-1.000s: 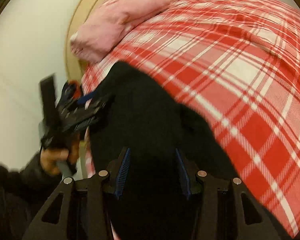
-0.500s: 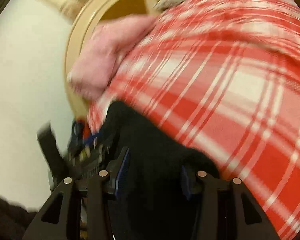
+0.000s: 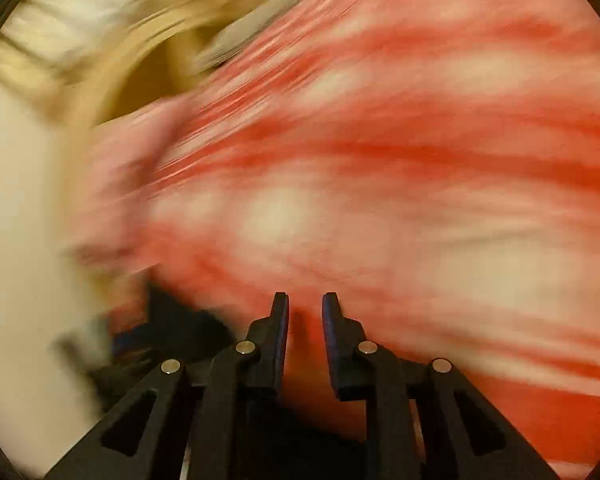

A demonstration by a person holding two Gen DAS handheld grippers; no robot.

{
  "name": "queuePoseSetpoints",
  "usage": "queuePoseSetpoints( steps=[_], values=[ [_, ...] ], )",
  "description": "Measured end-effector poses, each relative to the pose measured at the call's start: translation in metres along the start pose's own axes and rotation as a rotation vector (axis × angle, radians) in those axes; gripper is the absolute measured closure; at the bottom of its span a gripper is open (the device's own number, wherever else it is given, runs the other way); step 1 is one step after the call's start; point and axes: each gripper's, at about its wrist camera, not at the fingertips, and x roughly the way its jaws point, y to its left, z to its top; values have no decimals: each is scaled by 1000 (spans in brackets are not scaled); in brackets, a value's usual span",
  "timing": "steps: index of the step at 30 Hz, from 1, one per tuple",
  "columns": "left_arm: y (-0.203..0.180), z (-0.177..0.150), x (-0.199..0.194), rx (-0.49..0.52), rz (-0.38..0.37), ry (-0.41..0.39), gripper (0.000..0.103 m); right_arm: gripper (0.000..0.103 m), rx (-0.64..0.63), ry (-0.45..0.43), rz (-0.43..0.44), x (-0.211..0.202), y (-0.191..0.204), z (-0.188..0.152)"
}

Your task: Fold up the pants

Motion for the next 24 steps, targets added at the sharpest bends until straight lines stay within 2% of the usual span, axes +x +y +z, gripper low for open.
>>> queuePoseSetpoints(
  steps=[1, 2, 4, 5, 6, 7, 9, 12, 14, 18, 20, 22, 24],
  values=[
    [0, 0, 0, 0, 2, 0, 0, 85, 30, -76, -112, -27, -17, 0],
    [0, 0, 0, -1, 2, 3, 0, 84, 74, -137, -186, -53, -36, -2],
    [2, 2, 1, -6, -2, 16, 0, 71, 164, -232, -340, -102, -75, -9],
    [2, 3, 1, -9, -3, 25, 0, 47, 187, -251, -419, -119, -91, -12],
    [2, 4, 0, -10, -4, 31, 0, 29, 210, -255, -504, -134, -110, -14],
    [1, 5, -2, -6, -2, 36, 0, 28, 246, -262, -573, -146, -127, -16],
    [-3, 7, -7, 12, -2, 35, 0, 28, 316, -257, -617, -160, -156, -17],
    [-13, 10, -20, 26, -27, 12, 0, 28, 427, -169, -572, -157, -205, -18],
    [-22, 12, -30, 34, -60, 7, 0, 28, 452, -117, -553, -150, -225, -22],
    [-38, 14, -43, 77, -73, -10, 0, 28, 386, -86, -649, -137, -216, -18],
    [-45, 14, -49, 95, -83, -17, 0, 31, 388, -101, -642, -138, -221, -19],
    [-49, 16, -56, 103, -95, -30, 0, 53, 401, -109, -650, -144, -226, -22],
    [-52, 18, -61, 108, -109, -41, 0, 79, 447, -136, -605, -156, -235, -28]
  ],
)
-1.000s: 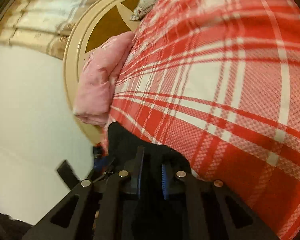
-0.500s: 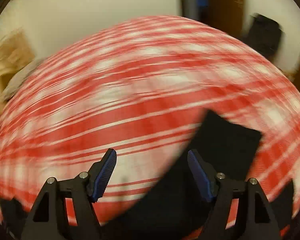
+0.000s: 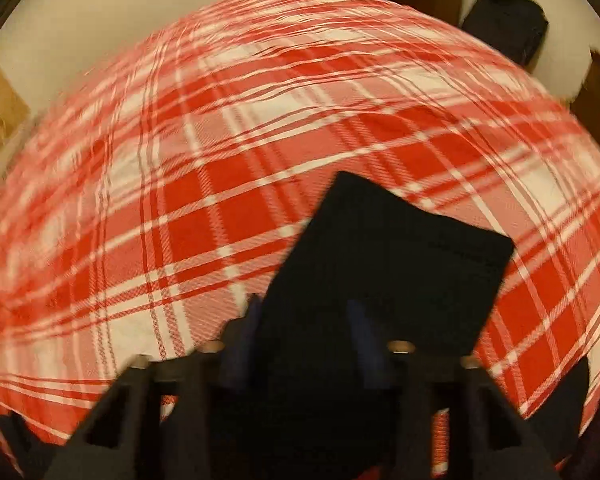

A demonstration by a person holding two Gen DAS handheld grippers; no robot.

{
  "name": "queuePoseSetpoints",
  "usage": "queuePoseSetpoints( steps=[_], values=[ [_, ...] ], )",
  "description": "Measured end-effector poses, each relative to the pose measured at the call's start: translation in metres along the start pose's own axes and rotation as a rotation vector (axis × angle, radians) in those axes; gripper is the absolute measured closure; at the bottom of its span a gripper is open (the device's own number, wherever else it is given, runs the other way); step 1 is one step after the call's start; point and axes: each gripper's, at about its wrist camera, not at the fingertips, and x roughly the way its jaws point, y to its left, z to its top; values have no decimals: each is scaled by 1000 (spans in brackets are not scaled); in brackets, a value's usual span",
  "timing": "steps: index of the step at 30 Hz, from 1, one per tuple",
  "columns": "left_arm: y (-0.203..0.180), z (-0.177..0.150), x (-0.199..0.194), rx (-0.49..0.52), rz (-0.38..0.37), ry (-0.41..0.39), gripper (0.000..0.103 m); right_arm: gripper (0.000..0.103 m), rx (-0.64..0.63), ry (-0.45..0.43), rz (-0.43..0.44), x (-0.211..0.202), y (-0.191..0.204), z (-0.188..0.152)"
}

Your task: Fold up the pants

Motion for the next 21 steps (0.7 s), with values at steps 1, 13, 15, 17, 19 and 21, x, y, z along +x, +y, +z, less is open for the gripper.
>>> queuePoseSetpoints(
  steps=[1, 13, 15, 17, 19, 21],
  values=[
    [-3, 2, -3, 2, -10, -6, 0, 86, 36, 2, 41, -3, -13, 1],
    [-55, 2, -26, 97, -130, -47, 0, 96, 242, -225, 454, -110, -118, -79],
    [-67, 2, -29, 115, -157, -51, 0, 96, 292, -250, 462, -121, -140, -103],
    [-78, 1, -32, 132, -178, -51, 0, 96, 338, -258, 459, -126, -158, -124],
    [-87, -1, -35, 148, -197, -51, 0, 96, 361, -259, 465, -127, -171, -145],
    [-100, -3, -39, 172, -223, -52, 0, 96, 368, -235, 463, -121, -179, -163]
  ],
)
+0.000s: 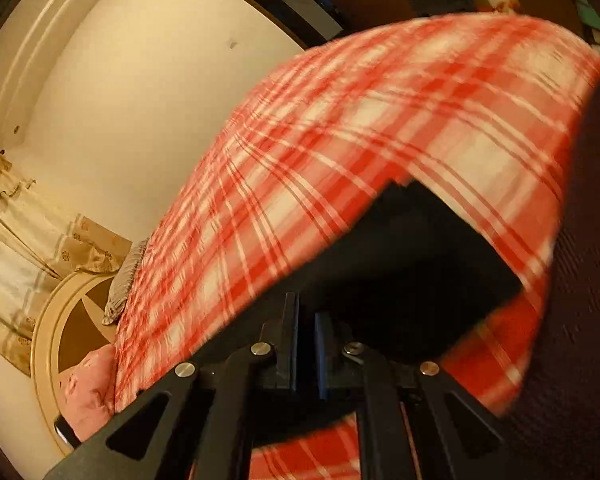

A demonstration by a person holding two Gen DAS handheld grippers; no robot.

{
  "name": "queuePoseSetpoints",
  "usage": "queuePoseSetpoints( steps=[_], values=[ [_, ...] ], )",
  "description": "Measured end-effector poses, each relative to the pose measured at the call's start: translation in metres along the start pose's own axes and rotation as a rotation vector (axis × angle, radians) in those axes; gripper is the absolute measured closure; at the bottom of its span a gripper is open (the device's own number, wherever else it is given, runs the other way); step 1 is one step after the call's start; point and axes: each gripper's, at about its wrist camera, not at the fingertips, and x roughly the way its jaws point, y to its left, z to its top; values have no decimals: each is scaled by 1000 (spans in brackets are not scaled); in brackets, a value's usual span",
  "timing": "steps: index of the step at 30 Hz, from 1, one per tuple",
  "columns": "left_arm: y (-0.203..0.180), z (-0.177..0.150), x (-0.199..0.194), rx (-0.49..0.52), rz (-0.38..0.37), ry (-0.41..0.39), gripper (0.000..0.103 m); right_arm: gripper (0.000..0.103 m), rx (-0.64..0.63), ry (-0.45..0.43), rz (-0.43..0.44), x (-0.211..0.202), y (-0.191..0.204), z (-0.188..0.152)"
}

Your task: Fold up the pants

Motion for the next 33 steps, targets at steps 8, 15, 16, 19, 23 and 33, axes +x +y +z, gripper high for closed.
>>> queuePoseSetpoints(
  steps=[8, 15, 16, 19, 23, 33],
  values=[
    [-44, -3, -4, 67, -79, 17, 0, 95, 13, 131, -109, -5, -26, -14],
    [-81, -7, -7, 162, -128, 24, 0, 41, -255, -44, -323, -31, -2, 23],
    [-91, -8, -6, 180, -135, 28, 0, 39, -262, -39, -295, -23, -1, 28],
    [-109, -11, -7, 196, -171, 44, 0, 39, -304, 28, -263, 3, 1, 33],
    [-127, -21, -1, 208, -198, 90, 0, 51, -383, 76, -303, 29, -1, 29],
    [-153, -45, 17, 230, -197, 176, 0, 53, -423, 165, -353, 49, -11, 22]
  ],
)
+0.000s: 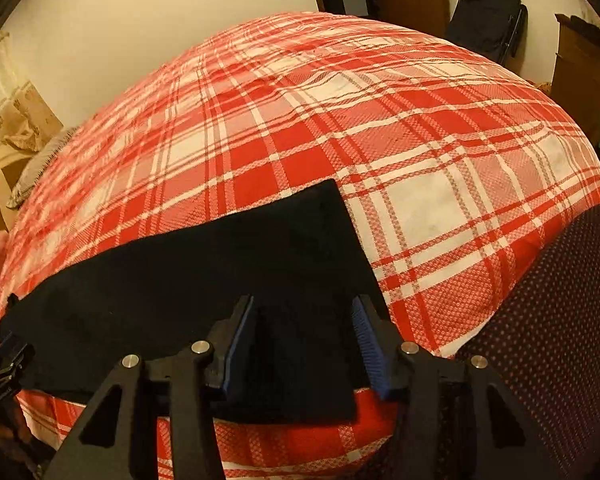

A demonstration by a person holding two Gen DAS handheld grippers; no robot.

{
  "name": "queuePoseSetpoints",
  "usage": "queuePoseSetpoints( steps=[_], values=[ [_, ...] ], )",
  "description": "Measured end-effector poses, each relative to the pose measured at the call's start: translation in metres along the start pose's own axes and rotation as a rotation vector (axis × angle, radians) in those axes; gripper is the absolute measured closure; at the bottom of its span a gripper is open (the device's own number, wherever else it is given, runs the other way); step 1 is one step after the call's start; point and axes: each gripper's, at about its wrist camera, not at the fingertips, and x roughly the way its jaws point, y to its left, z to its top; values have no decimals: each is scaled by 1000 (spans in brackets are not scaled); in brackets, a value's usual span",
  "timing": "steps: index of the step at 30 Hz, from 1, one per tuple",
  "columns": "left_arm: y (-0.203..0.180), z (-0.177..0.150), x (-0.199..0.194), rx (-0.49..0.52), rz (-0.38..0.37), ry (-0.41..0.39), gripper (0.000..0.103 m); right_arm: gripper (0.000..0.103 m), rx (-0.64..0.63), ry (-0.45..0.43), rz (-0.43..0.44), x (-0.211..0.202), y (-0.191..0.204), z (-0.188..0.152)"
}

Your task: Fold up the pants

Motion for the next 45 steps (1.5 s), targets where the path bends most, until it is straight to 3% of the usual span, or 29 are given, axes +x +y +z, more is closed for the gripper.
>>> queuePoseSetpoints(
  steps=[1, 2, 3, 8, 14, 20, 22, 24, 26, 28, 32, 33, 37, 40, 42, 45],
  values=[
    [-1, -1, 2, 1, -1, 8, 0, 57, -20, -1, -15, -1, 3, 0],
    [-2, -2, 4, 2, -5, 17, 0, 82, -57, -3, -29, -1, 7, 0],
    [-3, -4, 4, 2, -6, 20, 0, 88, -80, -2, -26, -2, 10, 1],
    [-3, -5, 2, 1, -7, 22, 0, 96, -106, -13, -29, -8, 8, 5],
    [-8, -6, 2, 15, -10, 29, 0, 97, -251, -110, -115, -31, 23, 15],
    [-20, -9, 2, 57, -19, 29, 0, 97, -389, -28, -213, 8, 27, 14],
    [-21, -10, 1, 75, -16, 25, 0, 93, -405, -39, -242, 6, 27, 18],
    [-19, -9, 1, 66, -28, 33, 0, 55, -407, -32, -330, 4, 23, 21],
    [-15, -7, 0, 56, -46, 39, 0, 41, -334, -71, -421, -10, 16, 21],
    [-11, -5, -4, 46, -47, 28, 0, 40, -240, -123, -352, -34, 19, 16],
    [-2, 0, -15, 16, -66, -19, 0, 40, -109, -140, -26, -74, 39, -13],
    [0, 1, -18, 10, -68, -31, 0, 40, -65, -154, 8, -81, 42, -24],
    [4, 0, -17, -1, -88, -24, 0, 40, 4, -223, -199, -91, 38, -47],
    [5, -4, -16, 5, -93, -22, 0, 42, 65, -196, -119, -87, 21, -51],
    [7, -6, -16, -4, -91, -17, 0, 72, 70, -144, -51, -81, 22, -49],
    [13, -5, -19, -31, -86, -28, 0, 72, 127, -70, 123, -71, 32, -51]
  ],
)
